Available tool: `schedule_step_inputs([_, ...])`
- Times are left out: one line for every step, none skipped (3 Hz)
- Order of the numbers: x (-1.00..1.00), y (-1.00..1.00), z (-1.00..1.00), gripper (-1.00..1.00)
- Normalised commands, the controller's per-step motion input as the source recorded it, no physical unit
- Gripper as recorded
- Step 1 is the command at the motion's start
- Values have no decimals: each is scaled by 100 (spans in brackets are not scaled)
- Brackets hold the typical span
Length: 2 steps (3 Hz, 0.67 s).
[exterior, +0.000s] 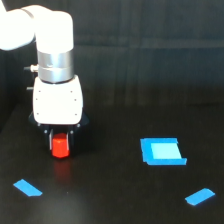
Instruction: Pick up the red object from the table
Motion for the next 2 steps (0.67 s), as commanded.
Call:
schedule_step_inputs([26,17,88,-99])
schedule_step_inputs([29,18,94,-100])
